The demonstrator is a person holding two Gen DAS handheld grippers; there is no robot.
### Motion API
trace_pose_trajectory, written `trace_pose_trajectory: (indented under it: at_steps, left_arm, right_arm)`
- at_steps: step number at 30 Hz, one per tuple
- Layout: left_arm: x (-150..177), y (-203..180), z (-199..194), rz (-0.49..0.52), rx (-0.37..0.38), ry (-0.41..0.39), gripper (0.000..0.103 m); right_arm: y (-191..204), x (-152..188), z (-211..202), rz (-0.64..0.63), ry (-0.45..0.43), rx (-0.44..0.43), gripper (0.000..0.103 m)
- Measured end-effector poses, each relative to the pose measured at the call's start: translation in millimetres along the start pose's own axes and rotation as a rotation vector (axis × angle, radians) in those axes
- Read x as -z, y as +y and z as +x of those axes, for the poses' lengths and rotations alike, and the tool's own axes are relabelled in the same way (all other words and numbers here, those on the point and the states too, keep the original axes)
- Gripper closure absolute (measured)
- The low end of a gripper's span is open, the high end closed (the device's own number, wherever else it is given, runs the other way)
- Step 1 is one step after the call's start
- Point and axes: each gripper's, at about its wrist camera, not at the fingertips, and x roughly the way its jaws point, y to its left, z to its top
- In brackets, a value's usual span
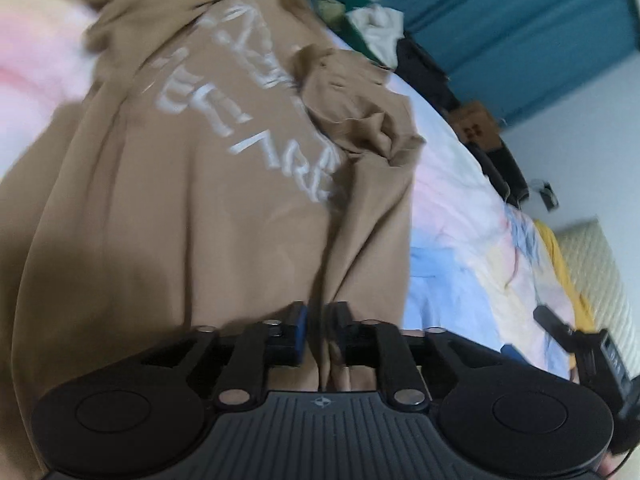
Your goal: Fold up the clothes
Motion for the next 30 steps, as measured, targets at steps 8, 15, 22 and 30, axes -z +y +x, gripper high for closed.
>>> trace_pose_trajectory:
  at_steps: [8, 15, 22, 30]
  left_arm:
    - [36, -67, -47, 0.355, -0.056, -0.117, 0.038]
    - [140, -148, -17, 0.870, -0.071, -0.078, 0.027]
    - [197, -165, 46, 1.124, -0.157, -0.034, 0.035]
    - [164, -139, 47, 0.957, -0.153, -0.031, 0.097]
  right_arm:
    - [0, 2, 4, 0.019, 0.051, -0.030, 0.018]
    - [0, -3, -6, 0.013, 0.006, -0.023, 0.018]
    - [0, -6, -21, -0.036, -0.045, 0.007, 0.018]
    - [-8, -8, -20, 0.002, -0.041, 0.000, 0.018]
